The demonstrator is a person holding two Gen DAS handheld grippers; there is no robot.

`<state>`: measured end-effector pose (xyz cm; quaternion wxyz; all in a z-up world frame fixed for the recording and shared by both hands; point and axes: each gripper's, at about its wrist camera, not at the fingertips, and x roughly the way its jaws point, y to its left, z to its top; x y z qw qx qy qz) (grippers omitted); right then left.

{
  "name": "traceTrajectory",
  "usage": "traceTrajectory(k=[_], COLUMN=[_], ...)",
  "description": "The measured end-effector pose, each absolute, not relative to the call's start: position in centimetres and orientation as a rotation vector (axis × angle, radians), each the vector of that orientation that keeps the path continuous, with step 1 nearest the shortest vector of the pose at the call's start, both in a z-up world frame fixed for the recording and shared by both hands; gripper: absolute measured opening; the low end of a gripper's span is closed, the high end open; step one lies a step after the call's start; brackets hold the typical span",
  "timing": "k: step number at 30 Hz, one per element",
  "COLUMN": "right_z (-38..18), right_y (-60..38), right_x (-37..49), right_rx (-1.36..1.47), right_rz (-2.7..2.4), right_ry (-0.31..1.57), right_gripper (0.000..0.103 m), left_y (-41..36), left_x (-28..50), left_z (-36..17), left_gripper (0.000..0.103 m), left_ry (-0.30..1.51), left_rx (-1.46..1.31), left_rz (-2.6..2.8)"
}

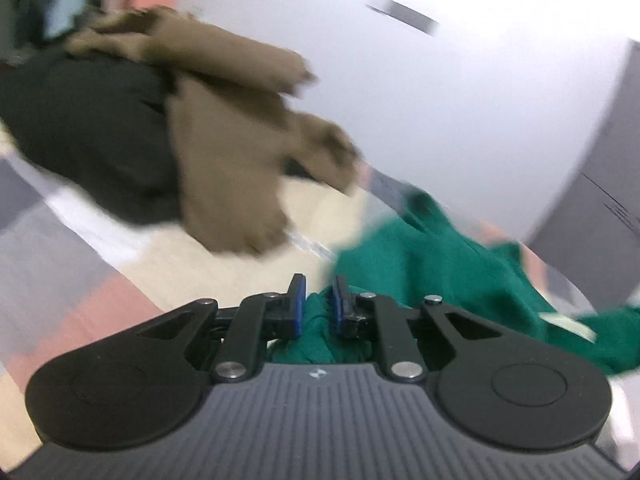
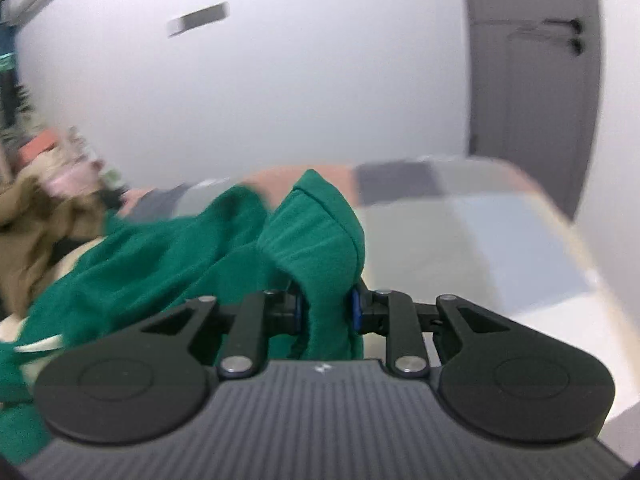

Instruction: Fold large clothes

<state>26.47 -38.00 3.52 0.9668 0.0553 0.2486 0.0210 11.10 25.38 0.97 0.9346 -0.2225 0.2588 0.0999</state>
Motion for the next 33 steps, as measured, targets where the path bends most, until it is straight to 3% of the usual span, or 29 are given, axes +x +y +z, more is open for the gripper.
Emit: traceTrajectory(k=[3, 4, 10, 19, 29, 32, 33], right_z=[3.2, 2.8, -1.9, -12.6, -11.4, -10.0, -9.4], right_y=[-41.1, -42.1, -47.4, -53.1, -52.9, -52.3, -51.6], right_x=[29.1, 29.8, 35.0, 39.5, 37.7, 37.0, 36.4], right_rx=[0.132, 0.14, 0.199, 0.325, 0.33, 0.339, 0.336], right_rz=[-0.043, -0.067, -0.23, -0.394, -0.357, -0.341, -0.333], right_ry=[0.491, 0.489, 0.5, 0.586, 0.579, 0.569, 0.563], right_gripper=[0.023, 0.023, 0.022, 0.021, 0.025, 0.047, 0.06], left_y=[28.5, 29.5, 35.6, 35.3, 33.4, 32.4, 32.2], left_x=[13.5, 14.3, 17.4, 21.7, 22.2, 21.1, 20.6], left_z=[0.7, 0.4, -3.2, -7.4, -8.1, -7.0, -6.7], left_gripper=[0.014, 0.0, 0.0, 0.0, 0.0, 0.001, 0.001], left_ry=[0.509, 0.504, 0.53, 0.631, 0.647, 0.632, 0.626], left_rx=[-0.44, -0.417, -0.481, -0.48, -0.502, -0.491, -0.506], left_rz=[0.33, 0.399, 0.607, 0.536, 0.494, 0.462, 0.448])
